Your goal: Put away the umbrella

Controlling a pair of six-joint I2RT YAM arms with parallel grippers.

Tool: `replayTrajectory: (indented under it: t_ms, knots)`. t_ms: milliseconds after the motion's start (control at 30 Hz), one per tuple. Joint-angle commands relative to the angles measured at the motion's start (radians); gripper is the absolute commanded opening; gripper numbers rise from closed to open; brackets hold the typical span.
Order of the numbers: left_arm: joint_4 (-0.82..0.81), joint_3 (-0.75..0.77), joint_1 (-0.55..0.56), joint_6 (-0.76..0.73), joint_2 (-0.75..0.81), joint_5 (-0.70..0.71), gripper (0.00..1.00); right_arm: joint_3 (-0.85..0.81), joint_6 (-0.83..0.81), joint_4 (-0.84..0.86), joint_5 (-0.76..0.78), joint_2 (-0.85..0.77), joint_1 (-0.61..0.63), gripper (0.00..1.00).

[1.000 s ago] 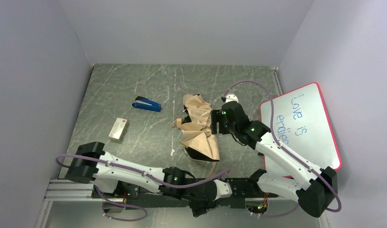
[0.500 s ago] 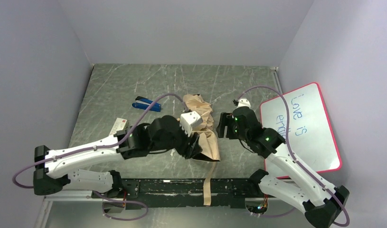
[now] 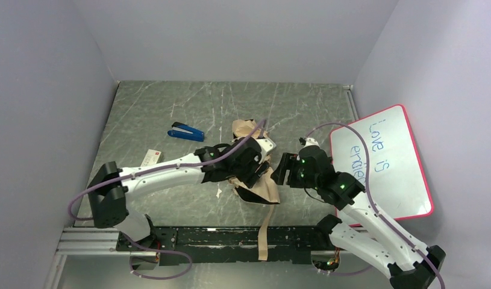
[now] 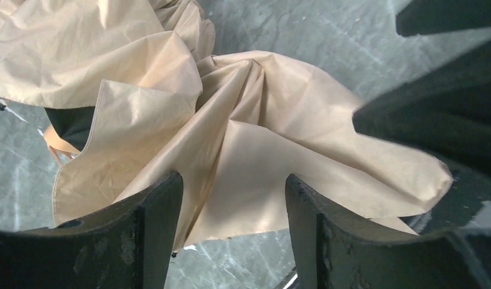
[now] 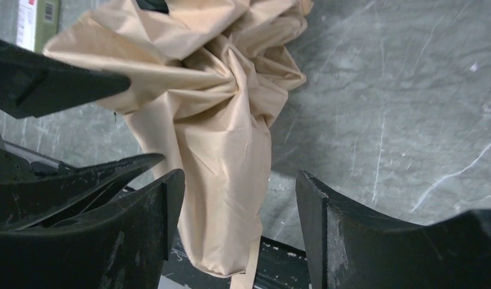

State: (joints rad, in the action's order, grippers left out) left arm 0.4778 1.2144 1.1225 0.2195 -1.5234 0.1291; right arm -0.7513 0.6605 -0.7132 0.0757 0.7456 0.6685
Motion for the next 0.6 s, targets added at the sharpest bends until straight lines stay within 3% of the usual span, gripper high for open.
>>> replayTrajectory:
  t_ms: [0,400,567]
  knots:
    - [0.06,0.055,-0.002,-0.101,-0.061,0.075,0.68,0.055,0.082,0.025,-0.047,-0.003,-0.005,0.72]
    - [0.025,0.027,-0.042,-0.147,-0.244,0.17,0.64,0.24,0.175,0.174,-0.206,-0.112,-0.005,0.74]
    - [-0.023,-0.024,-0.091,-0.148,-0.242,0.121,0.59,0.294,0.171,0.231,-0.27,-0.154,-0.004,0.74]
